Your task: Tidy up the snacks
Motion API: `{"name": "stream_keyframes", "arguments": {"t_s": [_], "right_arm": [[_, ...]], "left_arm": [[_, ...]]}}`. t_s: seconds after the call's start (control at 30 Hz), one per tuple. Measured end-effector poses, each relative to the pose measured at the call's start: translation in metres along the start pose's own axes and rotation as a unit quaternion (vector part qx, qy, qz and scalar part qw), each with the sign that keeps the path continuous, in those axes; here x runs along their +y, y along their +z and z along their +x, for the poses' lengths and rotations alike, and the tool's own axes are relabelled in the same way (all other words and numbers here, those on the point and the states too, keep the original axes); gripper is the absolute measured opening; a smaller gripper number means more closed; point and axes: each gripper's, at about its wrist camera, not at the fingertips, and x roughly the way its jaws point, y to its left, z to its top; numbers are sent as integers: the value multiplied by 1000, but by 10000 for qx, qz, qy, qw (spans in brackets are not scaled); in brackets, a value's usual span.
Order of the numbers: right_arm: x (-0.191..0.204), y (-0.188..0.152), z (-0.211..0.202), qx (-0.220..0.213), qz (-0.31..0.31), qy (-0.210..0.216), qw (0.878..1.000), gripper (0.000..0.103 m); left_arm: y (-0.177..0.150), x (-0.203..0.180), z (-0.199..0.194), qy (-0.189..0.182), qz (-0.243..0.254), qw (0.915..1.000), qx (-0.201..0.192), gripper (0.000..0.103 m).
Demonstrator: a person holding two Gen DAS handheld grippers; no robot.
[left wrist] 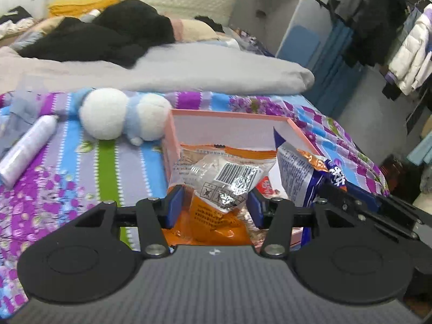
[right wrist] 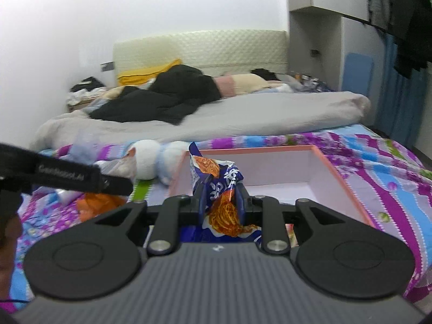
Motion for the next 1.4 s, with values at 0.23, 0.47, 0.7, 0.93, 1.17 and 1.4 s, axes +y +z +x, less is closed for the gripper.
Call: {"name": "stream_keyframes", "arguments": {"t_s": [0.23,0.47,0.7,0.93,1.17,1.4], "right_arm": [[-39,-3,34,221,296,-277,9989,27],[-60,-12,74,542,477,-347,9968,27],[-70,-18,104,764,583,-405,9945,31],[-66,-19,100,796,764,-498,9926,52],[-52,-2,68,456,721,-456,9953,52],[-36,16,19,27,715,-343,9968,52]], "left_arm": [[16,-14,47,-50,76,9996,263,56],[26,-23,98,-31,219,9977,646,56],[30,-17,118,166,184,9971,715,61],[36,-19,91,209,349,9982,429,82],[43,-23,32,98,541,9985,-31,82],[40,-24,-32,-198,490,9980,-351,82]]}}
